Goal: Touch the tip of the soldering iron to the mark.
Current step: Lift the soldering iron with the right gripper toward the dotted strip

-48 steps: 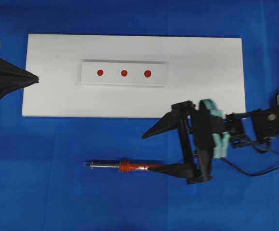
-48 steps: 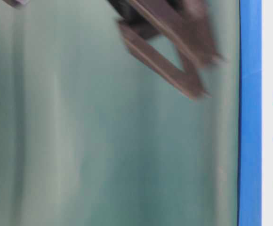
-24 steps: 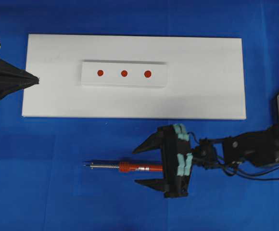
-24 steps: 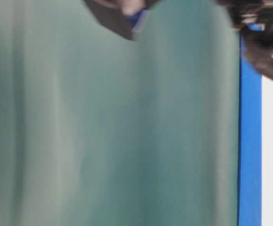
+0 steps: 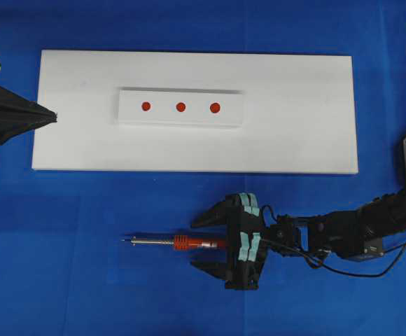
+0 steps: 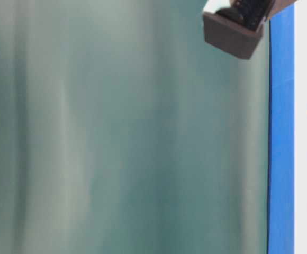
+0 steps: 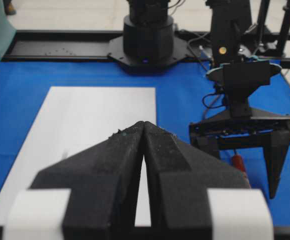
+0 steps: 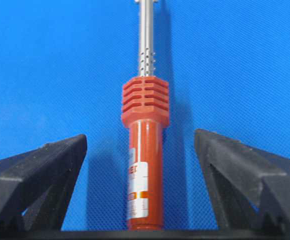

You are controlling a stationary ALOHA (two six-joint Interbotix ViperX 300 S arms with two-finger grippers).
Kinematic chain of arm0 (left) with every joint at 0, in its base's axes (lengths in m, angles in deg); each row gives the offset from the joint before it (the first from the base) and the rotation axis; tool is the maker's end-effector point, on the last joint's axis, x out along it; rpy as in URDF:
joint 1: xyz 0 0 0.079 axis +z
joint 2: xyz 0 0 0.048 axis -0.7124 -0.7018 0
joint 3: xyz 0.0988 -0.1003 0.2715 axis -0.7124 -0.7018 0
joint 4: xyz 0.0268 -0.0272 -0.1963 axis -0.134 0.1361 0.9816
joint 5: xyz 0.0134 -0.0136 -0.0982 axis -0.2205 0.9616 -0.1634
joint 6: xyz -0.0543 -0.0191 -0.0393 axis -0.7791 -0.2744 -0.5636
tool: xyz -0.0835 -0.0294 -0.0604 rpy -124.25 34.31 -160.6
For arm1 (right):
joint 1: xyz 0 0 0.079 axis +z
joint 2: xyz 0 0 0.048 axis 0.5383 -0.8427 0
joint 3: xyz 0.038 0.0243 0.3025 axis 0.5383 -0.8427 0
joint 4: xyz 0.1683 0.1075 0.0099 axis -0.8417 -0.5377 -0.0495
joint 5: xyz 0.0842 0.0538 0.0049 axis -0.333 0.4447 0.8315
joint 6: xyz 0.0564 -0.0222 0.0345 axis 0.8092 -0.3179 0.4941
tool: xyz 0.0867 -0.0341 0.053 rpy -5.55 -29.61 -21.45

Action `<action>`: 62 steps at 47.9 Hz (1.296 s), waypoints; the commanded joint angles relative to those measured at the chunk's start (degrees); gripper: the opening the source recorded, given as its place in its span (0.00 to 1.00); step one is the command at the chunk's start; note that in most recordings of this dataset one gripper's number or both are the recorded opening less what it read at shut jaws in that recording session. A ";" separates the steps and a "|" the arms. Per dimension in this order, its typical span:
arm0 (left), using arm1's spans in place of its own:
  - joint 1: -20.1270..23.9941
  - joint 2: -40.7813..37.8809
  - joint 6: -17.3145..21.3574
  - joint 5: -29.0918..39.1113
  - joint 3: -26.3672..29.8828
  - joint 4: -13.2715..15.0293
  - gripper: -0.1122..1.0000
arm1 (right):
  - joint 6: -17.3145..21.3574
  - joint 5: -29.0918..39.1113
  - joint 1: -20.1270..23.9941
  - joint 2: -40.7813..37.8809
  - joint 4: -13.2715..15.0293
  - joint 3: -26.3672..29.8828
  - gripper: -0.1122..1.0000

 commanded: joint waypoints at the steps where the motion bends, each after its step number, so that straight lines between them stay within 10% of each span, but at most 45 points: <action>1: -0.09 -0.18 0.18 -0.53 0.26 -0.18 0.10 | -0.53 -0.62 0.18 0.88 0.00 0.44 0.80; 15: 0.00 -0.18 0.18 -0.53 0.26 -0.18 0.10 | -2.55 -0.44 0.18 0.97 0.00 0.18 0.16; 39: 0.00 -0.18 0.09 -0.70 0.26 -0.09 0.10 | -3.34 1.32 -0.18 8.26 0.00 -1.58 0.16; 62: -0.09 -0.18 -0.35 -0.88 0.26 -0.18 0.10 | -11.60 22.68 -6.33 31.03 -0.09 -2.99 0.16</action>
